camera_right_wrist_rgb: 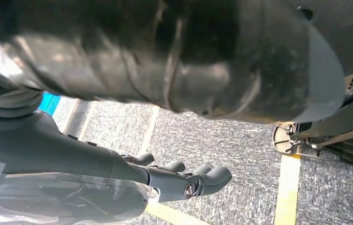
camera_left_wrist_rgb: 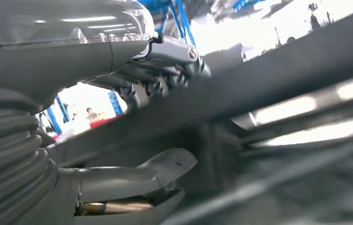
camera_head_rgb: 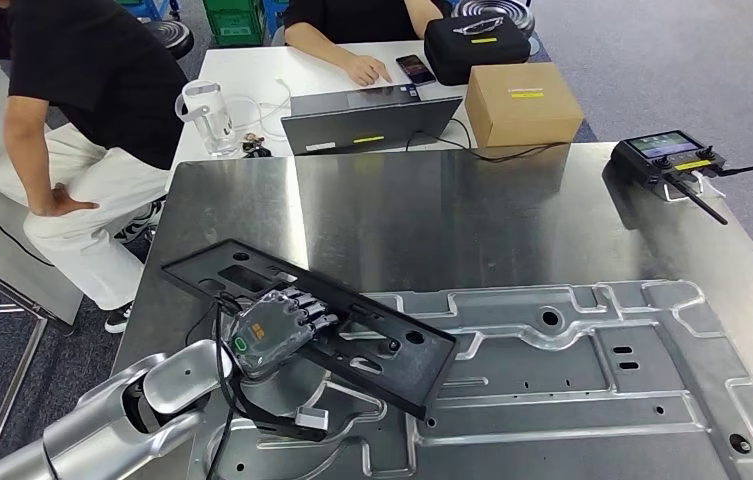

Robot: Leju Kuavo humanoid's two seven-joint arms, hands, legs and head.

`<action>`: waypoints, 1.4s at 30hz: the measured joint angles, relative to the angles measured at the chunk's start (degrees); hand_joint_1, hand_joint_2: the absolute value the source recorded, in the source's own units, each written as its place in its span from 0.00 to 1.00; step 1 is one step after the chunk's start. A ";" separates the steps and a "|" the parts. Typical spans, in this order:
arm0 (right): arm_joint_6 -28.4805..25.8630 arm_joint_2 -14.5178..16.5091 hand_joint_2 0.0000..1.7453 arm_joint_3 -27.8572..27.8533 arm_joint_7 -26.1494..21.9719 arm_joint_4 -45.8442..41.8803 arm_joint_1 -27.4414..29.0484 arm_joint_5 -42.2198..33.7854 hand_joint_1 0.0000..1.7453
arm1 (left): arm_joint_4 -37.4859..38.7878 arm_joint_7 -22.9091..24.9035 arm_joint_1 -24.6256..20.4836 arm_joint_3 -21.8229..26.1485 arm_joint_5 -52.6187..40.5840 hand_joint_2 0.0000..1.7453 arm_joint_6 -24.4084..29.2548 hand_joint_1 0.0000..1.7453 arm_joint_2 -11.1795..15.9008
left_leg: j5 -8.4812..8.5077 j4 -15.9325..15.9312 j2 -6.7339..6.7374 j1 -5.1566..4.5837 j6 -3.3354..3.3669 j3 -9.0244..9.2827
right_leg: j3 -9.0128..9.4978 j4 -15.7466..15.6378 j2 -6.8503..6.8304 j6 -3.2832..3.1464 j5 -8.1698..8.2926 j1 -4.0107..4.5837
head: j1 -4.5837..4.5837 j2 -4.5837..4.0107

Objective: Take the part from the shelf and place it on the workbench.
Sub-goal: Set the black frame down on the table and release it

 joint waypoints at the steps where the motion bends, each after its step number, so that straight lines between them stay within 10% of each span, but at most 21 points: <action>1: 0.02 0.00 0.00 0.00 0.00 0.00 -0.01 0.07 0.00 | 0.08 -0.01 -0.03 -0.25 0.40 0.00 -0.88 0.00 -0.15 | 0.00 0.00 0.00 0.00 0.00 0.00 | 0.00 0.00 0.00 0.00 0.00 0.00 | 0.00 0.00; 22: 0.28 0.00 0.00 0.00 -0.22 0.00 0.02 0.29 0.00 | -4.49 -9.75 -3.90 -1.72 14.23 0.00 -0.27 0.00 3.00 | 0.00 0.01 -0.01 0.00 0.00 0.00 | 0.03 -0.01 -0.01 0.00 0.00 0.00 | -0.01 0.00; 30: 0.51 -0.03 0.00 0.00 -0.23 0.00 0.08 0.34 0.00 | -7.21 -10.42 -4.14 -1.31 14.36 0.00 1.26 0.00 5.99 | 0.20 -0.29 0.03 -0.16 1.43 0.34 | 0.52 -0.32 -0.13 1.08 0.06 -0.32 | -0.01 -0.01; 35: 0.57 -0.31 0.00 -0.01 0.06 0.00 0.12 0.37 0.00 | -7.48 -10.66 -4.13 -1.26 14.45 0.00 1.42 0.00 6.15 | 1.67 -2.03 0.47 0.41 2.10 0.63 | -3.54 11.06 -0.30 2.12 -8.22 -0.57 | 0.03 0.00; 37: 0.61 -0.34 0.00 -0.02 0.23 0.00 0.17 0.38 0.00 | -7.48 -10.66 -3.95 -1.26 14.45 0.00 1.42 0.00 6.15 | 1.91 -1.66 0.59 0.49 1.89 -0.07 | -4.06 13.72 -0.33 2.63 -8.85 -1.00 | 0.03 0.00; 42: 0.63 -0.46 0.00 -0.02 0.64 0.00 0.12 0.38 0.00 | -7.49 -10.66 -3.72 -1.26 14.45 0.00 1.49 0.00 6.17 | 2.56 0.11 0.47 0.80 0.27 -1.87 | 3.93 0.58 -0.08 2.63 -2.98 -1.42 | 0.00 0.00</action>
